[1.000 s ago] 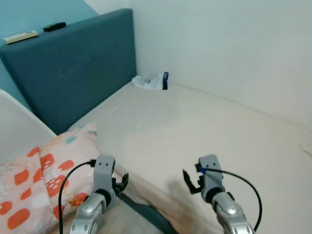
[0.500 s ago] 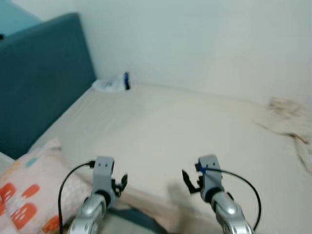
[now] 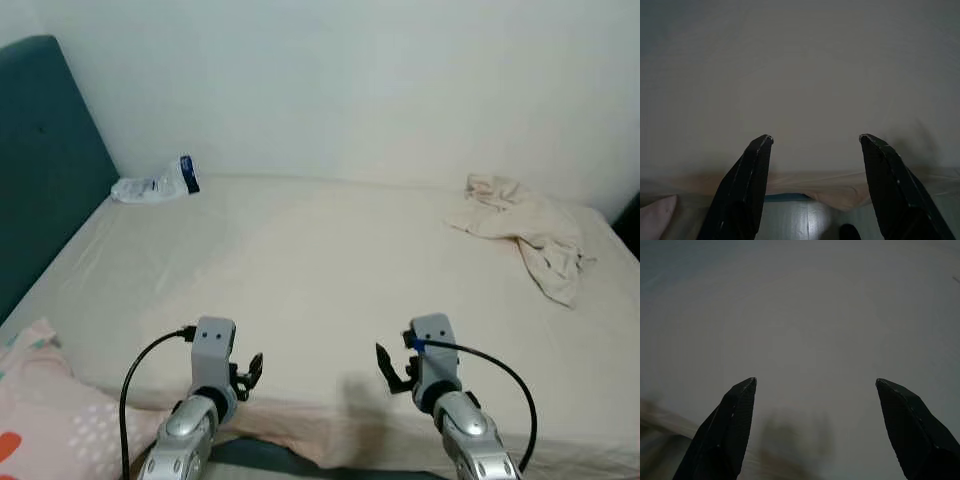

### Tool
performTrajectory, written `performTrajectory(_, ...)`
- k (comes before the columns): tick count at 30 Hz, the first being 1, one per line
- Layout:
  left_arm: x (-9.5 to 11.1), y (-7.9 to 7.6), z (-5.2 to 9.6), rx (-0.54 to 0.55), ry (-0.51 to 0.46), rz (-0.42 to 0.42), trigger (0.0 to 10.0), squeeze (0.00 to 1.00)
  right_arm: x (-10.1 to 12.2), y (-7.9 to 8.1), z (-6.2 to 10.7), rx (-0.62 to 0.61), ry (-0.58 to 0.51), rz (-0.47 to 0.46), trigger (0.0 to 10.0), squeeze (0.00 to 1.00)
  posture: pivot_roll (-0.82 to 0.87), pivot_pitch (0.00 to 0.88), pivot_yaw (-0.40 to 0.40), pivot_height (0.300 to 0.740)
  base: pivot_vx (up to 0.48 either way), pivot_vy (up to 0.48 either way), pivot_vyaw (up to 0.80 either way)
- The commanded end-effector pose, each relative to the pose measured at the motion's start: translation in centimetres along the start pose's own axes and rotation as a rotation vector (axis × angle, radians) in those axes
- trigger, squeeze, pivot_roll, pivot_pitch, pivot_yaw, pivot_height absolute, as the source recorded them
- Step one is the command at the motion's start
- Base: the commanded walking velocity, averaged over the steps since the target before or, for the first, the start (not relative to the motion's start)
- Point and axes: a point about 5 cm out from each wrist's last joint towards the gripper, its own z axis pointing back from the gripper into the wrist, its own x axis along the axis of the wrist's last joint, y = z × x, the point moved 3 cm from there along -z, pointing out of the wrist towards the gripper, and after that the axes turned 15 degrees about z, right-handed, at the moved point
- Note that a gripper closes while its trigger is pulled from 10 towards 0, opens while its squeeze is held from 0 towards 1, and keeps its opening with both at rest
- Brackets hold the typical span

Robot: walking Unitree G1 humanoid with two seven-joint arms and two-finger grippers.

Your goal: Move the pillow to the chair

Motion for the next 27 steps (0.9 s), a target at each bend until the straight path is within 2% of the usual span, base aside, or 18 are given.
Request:
performTrajectory(1, -0.4, 0.63, 0.3, 0.02, 0.018, 0.001, 10.0, 0.0, -0.27, 0.14, 0.18, 0.0, 0.005, -0.009, 10.0, 0.0, -0.08, 0.075, 0.041, 0.74, 0.0, 0.0, 0.0)
performTrajectory(5, -0.35, 0.66, 0.32, 0.022, 0.015, 0.0, 10.0, 0.0, -0.32, 0.16, 0.18, 0.003, 0.013, -0.002, 10.0, 0.0, -0.08, 0.08, 0.041, 0.74, 0.0, 0.0, 0.0)
performTrajectory(14, -0.23, 0.71, 0.35, 0.025, 0.012, -0.001, 10.0, 0.0, -0.32, 0.22, 0.12, 0.005, 0.02, -0.002, 10.0, 0.0, -0.08, 0.084, 0.042, 0.74, 0.0, 0.0, -0.74)
performTrajectory(27, -0.23, 0.79, 0.32, 0.024, 0.017, -0.011, 10.0, 0.0, -0.08, 0.35, 0.11, 0.005, 0.006, -0.01, 10.0, 0.0, -0.07, 0.085, 0.041, 0.74, 0.0, 0.0, 0.0)
